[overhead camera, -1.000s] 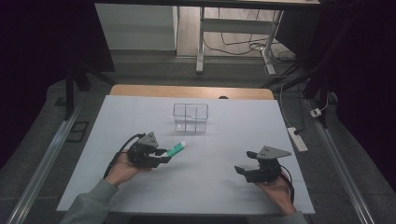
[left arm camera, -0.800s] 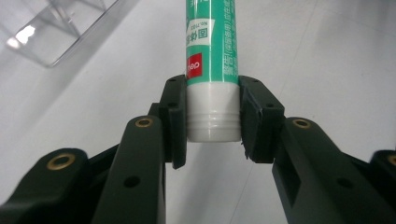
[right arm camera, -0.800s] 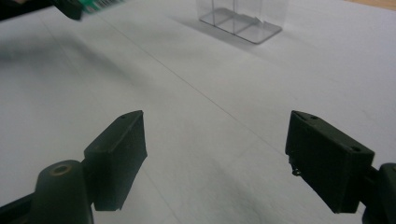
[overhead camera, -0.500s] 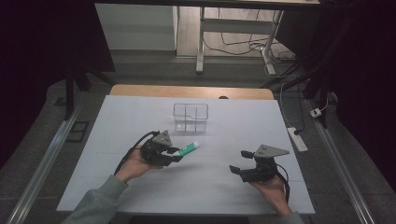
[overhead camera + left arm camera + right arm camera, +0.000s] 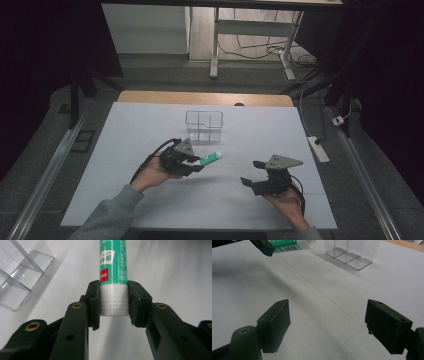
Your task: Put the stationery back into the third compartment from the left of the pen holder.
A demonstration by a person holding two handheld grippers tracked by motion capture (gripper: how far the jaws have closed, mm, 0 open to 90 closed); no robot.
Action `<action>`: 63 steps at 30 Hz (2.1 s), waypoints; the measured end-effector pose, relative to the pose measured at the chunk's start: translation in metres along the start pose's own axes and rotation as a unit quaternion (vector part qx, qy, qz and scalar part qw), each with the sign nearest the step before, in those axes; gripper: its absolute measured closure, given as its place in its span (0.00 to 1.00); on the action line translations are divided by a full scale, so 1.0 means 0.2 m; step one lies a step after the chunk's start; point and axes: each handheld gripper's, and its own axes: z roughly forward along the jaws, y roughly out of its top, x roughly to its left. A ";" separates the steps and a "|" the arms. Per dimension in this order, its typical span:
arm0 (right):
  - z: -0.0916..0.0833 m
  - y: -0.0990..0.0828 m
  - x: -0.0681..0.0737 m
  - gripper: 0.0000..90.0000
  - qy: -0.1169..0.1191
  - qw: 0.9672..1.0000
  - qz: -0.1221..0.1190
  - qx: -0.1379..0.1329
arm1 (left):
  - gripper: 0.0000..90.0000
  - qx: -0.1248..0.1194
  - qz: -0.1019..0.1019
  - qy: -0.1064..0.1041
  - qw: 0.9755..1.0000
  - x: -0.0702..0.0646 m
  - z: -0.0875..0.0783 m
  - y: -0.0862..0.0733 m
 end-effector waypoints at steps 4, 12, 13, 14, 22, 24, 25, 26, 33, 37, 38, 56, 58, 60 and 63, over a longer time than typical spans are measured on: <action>0.01 0.01 0.02 0.22 0.003 1.000 -0.008 0.000 | 0.71 0.007 0.003 -0.003 1.000 0.00 0.01 0.01; 0.03 0.04 0.05 0.21 0.007 1.000 -0.019 0.002 | 0.71 0.029 0.015 -0.009 0.999 0.00 0.05 0.02; 0.03 0.05 0.05 0.21 0.008 1.000 -0.021 0.002 | 0.71 0.030 0.016 -0.009 0.999 0.00 0.05 0.03; 0.03 0.05 0.06 0.21 0.008 1.000 -0.026 0.002 | 0.71 0.030 0.017 -0.010 0.999 0.00 0.06 0.03; 0.06 0.15 0.10 0.21 0.010 0.998 -0.056 0.012 | 0.71 0.041 0.019 -0.024 0.999 0.01 0.11 0.07; 0.08 0.18 0.11 0.22 0.013 0.998 -0.061 0.018 | 0.71 0.043 0.018 -0.027 0.999 0.01 0.11 0.08; 0.08 0.20 0.11 0.22 0.015 0.997 -0.067 0.019 | 0.71 0.043 0.018 -0.028 0.999 0.01 0.11 0.08; 0.09 0.21 0.12 0.23 0.018 0.997 -0.071 0.023 | 0.71 0.043 0.018 -0.029 0.999 0.01 0.11 0.08; 0.17 0.31 0.17 0.23 0.041 0.994 -0.098 0.031 | 0.71 0.045 0.018 -0.035 0.998 0.00 0.12 0.09; 0.22 0.36 0.20 0.24 0.051 0.991 -0.118 0.045 | 0.71 0.047 0.019 -0.039 0.998 -0.01 0.12 0.09; 0.23 0.37 0.20 0.24 0.053 0.990 -0.123 0.049 | 0.71 0.047 0.018 -0.041 0.998 0.00 0.12 0.09; 0.41 0.31 0.31 0.44 0.041 0.952 -0.253 0.169 | 0.71 0.075 0.034 -0.074 0.994 -0.05 0.17 0.10; 0.42 0.30 0.33 0.55 0.031 0.947 -0.269 0.176 | 0.71 0.077 0.037 -0.079 0.993 -0.05 0.17 0.10; 0.42 0.29 0.34 0.60 0.022 0.940 -0.287 0.183 | 0.71 0.076 0.038 -0.083 0.993 -0.06 0.17 0.10; 0.43 0.28 0.34 0.65 0.034 0.935 -0.301 0.183 | 0.71 0.072 0.039 -0.090 0.993 -0.06 0.17 0.10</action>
